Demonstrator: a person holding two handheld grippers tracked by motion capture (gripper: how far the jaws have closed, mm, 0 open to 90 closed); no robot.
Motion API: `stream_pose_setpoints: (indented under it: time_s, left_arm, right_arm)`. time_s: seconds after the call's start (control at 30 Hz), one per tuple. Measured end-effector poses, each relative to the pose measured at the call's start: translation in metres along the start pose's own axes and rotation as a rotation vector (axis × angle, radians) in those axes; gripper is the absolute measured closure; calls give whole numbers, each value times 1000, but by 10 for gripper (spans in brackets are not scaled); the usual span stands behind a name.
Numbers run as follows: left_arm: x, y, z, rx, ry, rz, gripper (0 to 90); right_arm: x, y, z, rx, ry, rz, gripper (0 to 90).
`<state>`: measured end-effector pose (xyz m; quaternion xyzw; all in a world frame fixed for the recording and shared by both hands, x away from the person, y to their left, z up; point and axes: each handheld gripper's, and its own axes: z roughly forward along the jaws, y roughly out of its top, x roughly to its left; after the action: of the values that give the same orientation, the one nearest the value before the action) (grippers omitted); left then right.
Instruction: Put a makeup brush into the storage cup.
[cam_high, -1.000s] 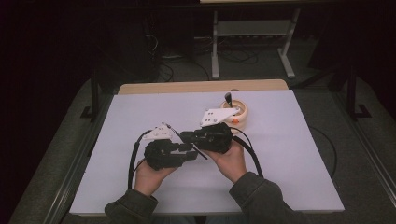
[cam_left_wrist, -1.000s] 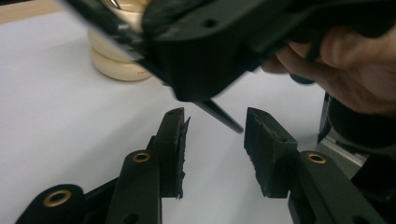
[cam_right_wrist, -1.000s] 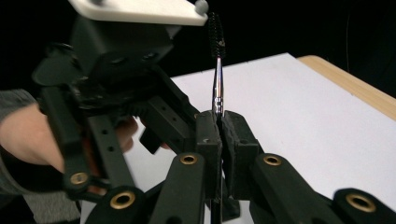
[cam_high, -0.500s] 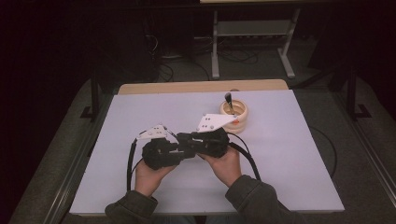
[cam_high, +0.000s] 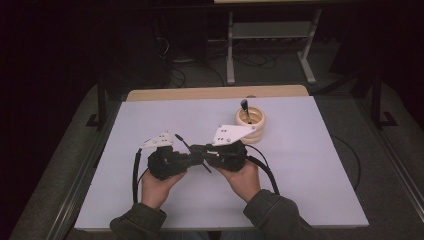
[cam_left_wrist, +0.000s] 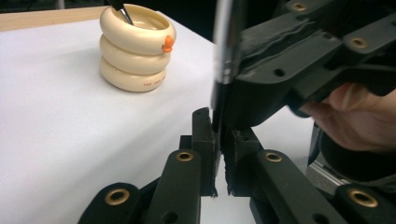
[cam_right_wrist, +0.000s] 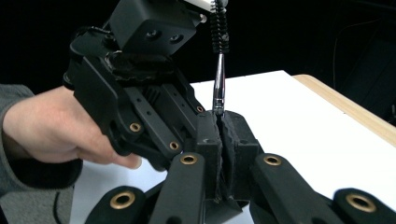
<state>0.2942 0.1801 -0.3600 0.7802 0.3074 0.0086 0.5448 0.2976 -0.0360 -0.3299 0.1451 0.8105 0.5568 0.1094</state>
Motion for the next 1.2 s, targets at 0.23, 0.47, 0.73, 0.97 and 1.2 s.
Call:
stream_pose_setpoints:
  time_s: [0.23, 0.47, 0.73, 0.97, 1.2]
  left_arm:
    - [-2, 2, -1, 52, 51, 49, 852]
    - [-9, 4, 3, 110, 87, 111, 852]
    - [-16, 5, 9, 166, 99, 176, 852]
    - [-16, 3, 11, 192, 89, 174, 776]
    - [-13, -2, 7, 207, 98, 172, 696]
  right_arm:
    - [0, 1, -6, 27, -7, -17, 768]
    - [-1, 3, -2, 73, 18, -6, 727]
    - [-1, 6, 3, 112, 48, 10, 835]
    - [-3, 4, 2, 128, 67, 29, 846]
    - [-14, -6, -14, 103, 54, 93, 847]
